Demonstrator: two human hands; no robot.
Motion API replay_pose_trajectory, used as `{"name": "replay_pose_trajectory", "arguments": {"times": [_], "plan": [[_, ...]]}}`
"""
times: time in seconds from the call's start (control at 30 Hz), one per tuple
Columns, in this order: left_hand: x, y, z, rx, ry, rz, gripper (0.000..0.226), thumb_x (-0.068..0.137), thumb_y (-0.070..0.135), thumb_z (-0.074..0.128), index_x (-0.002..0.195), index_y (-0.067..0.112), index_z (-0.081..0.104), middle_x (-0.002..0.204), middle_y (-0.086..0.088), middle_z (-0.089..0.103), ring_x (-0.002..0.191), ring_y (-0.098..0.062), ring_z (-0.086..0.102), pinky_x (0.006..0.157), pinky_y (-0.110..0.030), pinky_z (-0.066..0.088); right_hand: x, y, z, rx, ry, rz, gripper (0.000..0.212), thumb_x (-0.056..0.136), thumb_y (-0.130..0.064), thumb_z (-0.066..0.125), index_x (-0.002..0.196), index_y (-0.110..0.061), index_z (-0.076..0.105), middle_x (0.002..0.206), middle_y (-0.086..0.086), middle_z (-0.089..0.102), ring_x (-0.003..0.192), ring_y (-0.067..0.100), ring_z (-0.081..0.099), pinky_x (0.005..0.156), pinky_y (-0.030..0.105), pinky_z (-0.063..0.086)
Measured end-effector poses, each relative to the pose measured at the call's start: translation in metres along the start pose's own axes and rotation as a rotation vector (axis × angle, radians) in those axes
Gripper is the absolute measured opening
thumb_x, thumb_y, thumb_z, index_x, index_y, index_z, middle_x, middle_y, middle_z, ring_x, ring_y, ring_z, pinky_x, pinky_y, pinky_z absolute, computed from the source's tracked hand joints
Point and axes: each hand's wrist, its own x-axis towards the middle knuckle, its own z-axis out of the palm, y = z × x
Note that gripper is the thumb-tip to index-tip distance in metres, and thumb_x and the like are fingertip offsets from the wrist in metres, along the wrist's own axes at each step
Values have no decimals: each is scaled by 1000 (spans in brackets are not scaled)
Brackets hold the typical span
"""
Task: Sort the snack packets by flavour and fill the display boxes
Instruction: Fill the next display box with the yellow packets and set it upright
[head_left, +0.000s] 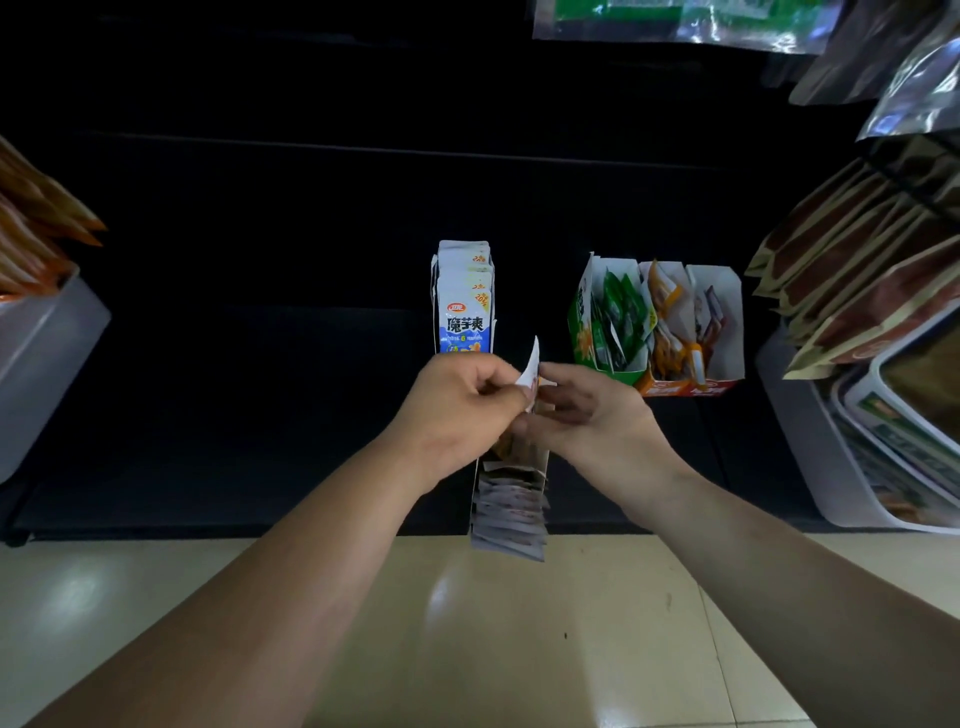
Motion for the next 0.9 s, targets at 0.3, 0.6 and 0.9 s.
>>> {"name": "replay_pose_trajectory", "arguments": {"times": [0.3, 0.6, 0.9], "plan": [[0, -31, -3, 22, 49, -137, 21, 100, 13, 63, 110, 29, 73, 107, 10, 74, 97, -6, 70, 70, -18, 52, 4, 10, -12, 87, 146, 201, 22, 105, -5, 54, 110, -20, 69, 101, 1, 79, 94, 14, 77, 87, 36, 64], [4, -53, -3, 46, 186, -91, 19, 97, 9, 67, 94, 26, 75, 86, 9, 75, 80, -3, 71, 77, -23, 57, 16, 14, -2, -50, 242, 286, 36, 99, -32, 68, 133, -29, 58, 110, -5, 70, 99, 19, 70, 88, 44, 63], [10, -58, -2, 68, 191, -140, 11, 91, 19, 79, 95, 27, 74, 87, 7, 75, 79, -9, 73, 84, -34, 63, 54, 1, 9, 21, 277, 222, 12, 100, -18, 69, 110, -25, 70, 99, -6, 75, 90, 8, 69, 63, 20, 48]]}}
